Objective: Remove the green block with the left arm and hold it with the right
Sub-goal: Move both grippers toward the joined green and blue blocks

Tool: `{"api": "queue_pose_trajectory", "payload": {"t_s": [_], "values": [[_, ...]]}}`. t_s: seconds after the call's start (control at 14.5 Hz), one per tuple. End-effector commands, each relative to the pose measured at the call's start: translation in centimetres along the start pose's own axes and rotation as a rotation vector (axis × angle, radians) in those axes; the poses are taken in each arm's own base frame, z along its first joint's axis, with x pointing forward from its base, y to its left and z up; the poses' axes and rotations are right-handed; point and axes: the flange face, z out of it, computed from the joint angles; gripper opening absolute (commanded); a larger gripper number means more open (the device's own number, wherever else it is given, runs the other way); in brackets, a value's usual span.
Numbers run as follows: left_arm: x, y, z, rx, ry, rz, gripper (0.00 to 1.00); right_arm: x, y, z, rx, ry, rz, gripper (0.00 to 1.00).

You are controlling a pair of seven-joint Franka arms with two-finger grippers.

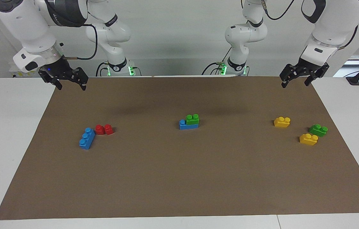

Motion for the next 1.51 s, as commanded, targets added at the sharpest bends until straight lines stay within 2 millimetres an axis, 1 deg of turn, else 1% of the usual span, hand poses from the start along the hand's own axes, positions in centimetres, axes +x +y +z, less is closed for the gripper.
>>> {"api": "queue_pose_trajectory", "payload": {"t_s": [0.0, 0.28, 0.41, 0.62, 0.69, 0.76, 0.83, 0.96, 1.1, 1.17, 1.31, 1.38, 1.45], "values": [[-0.3, -0.1, 0.2, 0.001, -0.008, 0.003, 1.00, -0.4, 0.0, 0.1, -0.013, -0.017, -0.024, 1.00], [-0.4, 0.1, 0.3, 0.001, -0.012, 0.006, 1.00, -0.3, -0.1, 0.1, -0.009, -0.014, -0.004, 1.00], [-0.5, 0.1, 0.3, 0.002, -0.017, 0.006, 1.00, -0.2, -0.3, -0.1, -0.002, -0.006, 0.132, 1.00], [-1.0, 0.3, 0.9, 0.004, -0.033, 0.003, 1.00, -0.3, -1.3, 0.0, -0.003, -0.007, 0.333, 1.00], [-1.1, 0.8, 1.0, 0.005, -0.036, 0.001, 1.00, -0.3, -2.2, 0.0, -0.004, -0.007, 0.384, 1.00], [-1.3, 1.4, 0.9, 0.007, -0.036, -0.029, 1.00, -0.4, -2.8, 0.0, -0.005, -0.008, 0.454, 1.00], [-1.5, 1.9, 1.3, 0.009, -0.044, -0.078, 1.00, -0.5, -3.3, -0.1, -0.003, -0.010, 0.537, 1.00], [-2.1, 4.4, 1.6, 0.016, -0.049, -0.157, 1.00, -0.6, -4.6, 0.1, 0.049, -0.039, 0.660, 1.00], [-2.9, 6.9, 1.8, 0.024, -0.053, -0.237, 1.00, -0.9, -4.8, 0.5, 0.131, -0.091, 0.754, 1.00], [-3.4, 8.0, 2.0, 0.028, -0.055, -0.282, 1.00, -0.9, -4.9, 0.8, 0.143, -0.106, 0.795, 1.00], [-4.4, 10.2, 2.7, 0.034, -0.059, -0.372, 1.00, -0.9, -5.7, 0.9, 0.147, -0.119, 0.866, 1.00], [-4.6, 11.1, 2.9, 0.016, -0.067, -0.438, 1.00, -0.8, -6.2, 1.2, 0.166, -0.144, 0.918, 1.00], [-4.8, 11.5, 2.7, -0.016, -0.079, -0.535, 1.00, -0.7, -6.7, 1.5, 0.197, -0.176, 0.965, 1.00]]}}
